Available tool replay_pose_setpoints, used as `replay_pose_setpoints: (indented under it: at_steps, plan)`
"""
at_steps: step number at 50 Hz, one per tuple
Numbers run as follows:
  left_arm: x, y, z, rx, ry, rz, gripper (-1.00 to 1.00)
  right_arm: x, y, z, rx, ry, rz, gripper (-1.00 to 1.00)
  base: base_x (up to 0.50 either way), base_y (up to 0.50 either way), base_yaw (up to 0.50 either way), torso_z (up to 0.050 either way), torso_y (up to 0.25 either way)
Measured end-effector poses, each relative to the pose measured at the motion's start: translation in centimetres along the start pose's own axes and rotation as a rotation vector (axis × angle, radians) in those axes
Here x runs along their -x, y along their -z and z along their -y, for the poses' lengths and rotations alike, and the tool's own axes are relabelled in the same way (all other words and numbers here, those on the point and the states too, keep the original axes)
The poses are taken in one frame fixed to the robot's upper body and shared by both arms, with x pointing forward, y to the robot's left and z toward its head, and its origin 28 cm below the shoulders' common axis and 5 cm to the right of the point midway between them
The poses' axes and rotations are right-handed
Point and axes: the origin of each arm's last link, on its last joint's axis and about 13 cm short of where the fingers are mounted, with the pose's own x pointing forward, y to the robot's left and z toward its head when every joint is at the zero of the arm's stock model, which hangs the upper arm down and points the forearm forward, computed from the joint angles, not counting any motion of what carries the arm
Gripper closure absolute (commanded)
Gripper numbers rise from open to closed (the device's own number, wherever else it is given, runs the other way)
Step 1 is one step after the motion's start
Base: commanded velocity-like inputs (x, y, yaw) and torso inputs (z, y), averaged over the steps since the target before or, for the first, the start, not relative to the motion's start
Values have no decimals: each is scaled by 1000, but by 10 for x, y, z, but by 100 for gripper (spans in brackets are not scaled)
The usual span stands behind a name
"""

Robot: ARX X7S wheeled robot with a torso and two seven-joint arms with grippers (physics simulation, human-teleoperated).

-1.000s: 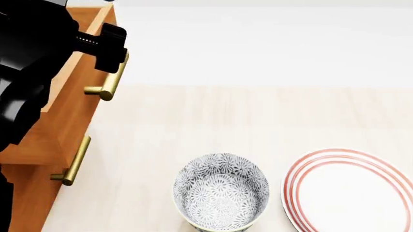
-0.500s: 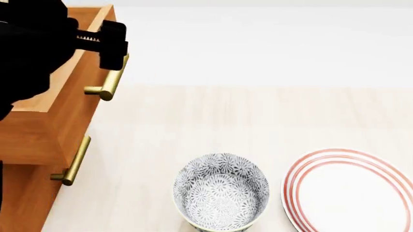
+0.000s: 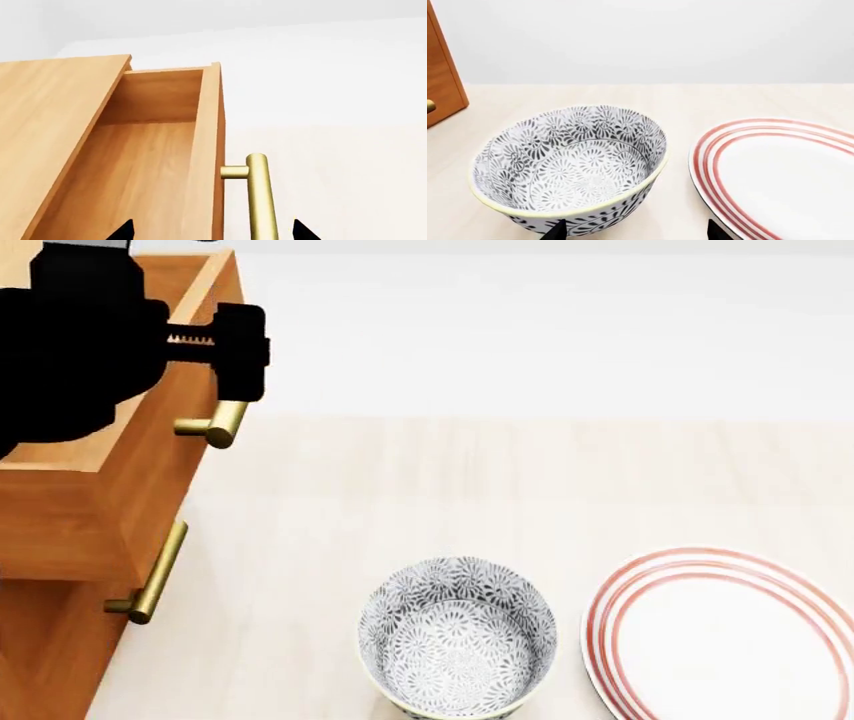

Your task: Open the top drawer of the cabinet.

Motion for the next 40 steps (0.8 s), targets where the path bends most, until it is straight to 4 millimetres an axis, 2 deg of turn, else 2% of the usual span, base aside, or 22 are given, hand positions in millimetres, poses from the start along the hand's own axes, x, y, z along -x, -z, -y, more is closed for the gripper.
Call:
replay_pose_setpoints:
  at_steps: [24,40]
  plan:
    - [7,-29,-1,195,82,-93,-100,-1,1,0,-2,1,-2,-100,0,0,0,0,0]
    - [3,-38,-6,363,97,-169,-100,-1,1,1,-6,5,-5,-100,0,0,0,0,0]
